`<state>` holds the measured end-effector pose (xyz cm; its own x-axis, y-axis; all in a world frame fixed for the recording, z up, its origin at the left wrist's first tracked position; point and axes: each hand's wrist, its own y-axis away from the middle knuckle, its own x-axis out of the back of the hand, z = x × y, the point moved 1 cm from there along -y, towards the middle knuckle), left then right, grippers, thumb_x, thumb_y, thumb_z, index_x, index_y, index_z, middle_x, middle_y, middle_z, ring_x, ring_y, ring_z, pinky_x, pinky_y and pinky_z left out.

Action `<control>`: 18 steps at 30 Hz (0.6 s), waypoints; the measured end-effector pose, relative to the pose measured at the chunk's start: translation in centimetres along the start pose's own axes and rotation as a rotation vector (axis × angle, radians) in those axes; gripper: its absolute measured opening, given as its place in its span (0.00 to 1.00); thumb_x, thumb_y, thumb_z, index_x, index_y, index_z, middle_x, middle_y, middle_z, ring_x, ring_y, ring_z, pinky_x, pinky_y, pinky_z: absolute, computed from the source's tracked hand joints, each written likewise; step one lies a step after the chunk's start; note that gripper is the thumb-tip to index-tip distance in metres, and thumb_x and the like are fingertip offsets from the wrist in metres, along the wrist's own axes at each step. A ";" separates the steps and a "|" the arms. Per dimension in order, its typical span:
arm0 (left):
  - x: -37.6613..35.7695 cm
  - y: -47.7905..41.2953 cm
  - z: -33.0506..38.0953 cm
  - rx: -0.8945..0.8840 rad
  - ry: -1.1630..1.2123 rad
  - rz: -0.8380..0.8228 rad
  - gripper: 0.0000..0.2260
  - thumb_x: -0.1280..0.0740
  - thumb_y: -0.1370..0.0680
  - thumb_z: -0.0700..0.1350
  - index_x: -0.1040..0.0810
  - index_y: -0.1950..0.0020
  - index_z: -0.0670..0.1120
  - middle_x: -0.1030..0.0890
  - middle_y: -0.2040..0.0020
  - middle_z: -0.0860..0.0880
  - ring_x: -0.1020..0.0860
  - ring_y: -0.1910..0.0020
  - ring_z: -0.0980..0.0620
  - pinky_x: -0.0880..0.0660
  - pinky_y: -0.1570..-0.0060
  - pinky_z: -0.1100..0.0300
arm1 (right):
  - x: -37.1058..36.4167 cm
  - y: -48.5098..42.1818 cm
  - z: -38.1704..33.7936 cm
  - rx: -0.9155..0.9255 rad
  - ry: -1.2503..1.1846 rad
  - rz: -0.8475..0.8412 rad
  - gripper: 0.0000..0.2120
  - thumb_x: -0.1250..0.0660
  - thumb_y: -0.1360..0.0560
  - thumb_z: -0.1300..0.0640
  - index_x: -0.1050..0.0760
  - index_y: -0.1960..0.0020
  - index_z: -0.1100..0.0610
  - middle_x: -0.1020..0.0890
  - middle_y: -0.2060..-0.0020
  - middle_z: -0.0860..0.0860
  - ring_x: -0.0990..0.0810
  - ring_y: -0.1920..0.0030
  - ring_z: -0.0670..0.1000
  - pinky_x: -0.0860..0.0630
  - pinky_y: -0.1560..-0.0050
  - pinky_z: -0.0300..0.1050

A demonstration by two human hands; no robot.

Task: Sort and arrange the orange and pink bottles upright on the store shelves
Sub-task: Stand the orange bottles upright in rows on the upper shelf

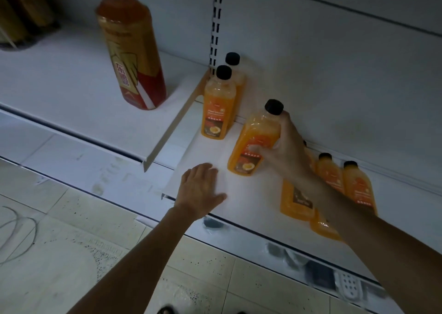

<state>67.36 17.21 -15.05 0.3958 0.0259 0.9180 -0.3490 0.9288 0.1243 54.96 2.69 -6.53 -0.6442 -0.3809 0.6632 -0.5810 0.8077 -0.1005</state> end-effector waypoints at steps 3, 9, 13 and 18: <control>-0.3 0.6 -1.0 -0.034 -0.031 -0.095 0.32 0.42 0.23 0.61 0.47 0.24 0.48 0.48 0.23 0.50 0.51 0.24 0.51 0.56 0.26 0.54 | -0.8 -2.5 -0.7 0.001 0.102 0.051 0.41 0.24 0.32 0.55 0.44 0.27 0.52 0.33 0.35 0.55 0.32 0.36 0.52 0.37 0.46 0.36; 0.4 0.3 -0.9 -0.018 0.049 -0.139 0.33 0.39 0.23 0.59 0.48 0.24 0.48 0.49 0.23 0.51 0.52 0.24 0.51 0.57 0.26 0.53 | -2.6 -7.4 -1.5 -0.068 0.080 0.164 0.40 0.26 0.31 0.60 0.44 0.26 0.53 0.36 0.38 0.59 0.31 0.38 0.57 0.36 0.46 0.36; 0.5 0.4 -0.8 -0.013 0.073 -0.152 0.33 0.38 0.23 0.58 0.48 0.24 0.48 0.50 0.22 0.51 0.53 0.24 0.51 0.59 0.26 0.54 | -3.0 -8.9 -1.4 -0.087 0.126 0.214 0.38 0.27 0.30 0.60 0.43 0.27 0.56 0.36 0.38 0.60 0.30 0.40 0.58 0.33 0.42 0.37; 0.6 0.3 -0.7 -0.007 0.044 -0.187 0.33 0.39 0.22 0.57 0.50 0.24 0.48 0.52 0.22 0.51 0.55 0.23 0.52 0.60 0.27 0.55 | -3.7 -8.8 -1.5 -0.125 0.346 0.297 0.38 0.29 0.29 0.53 0.45 0.26 0.54 0.33 0.37 0.56 0.26 0.41 0.60 0.27 0.48 0.55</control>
<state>68.10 17.77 -14.72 0.4899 -0.1314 0.8618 -0.2597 0.9217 0.2881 63.21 -2.35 -6.96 -0.5576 0.0300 0.8296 -0.3190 0.9149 -0.2475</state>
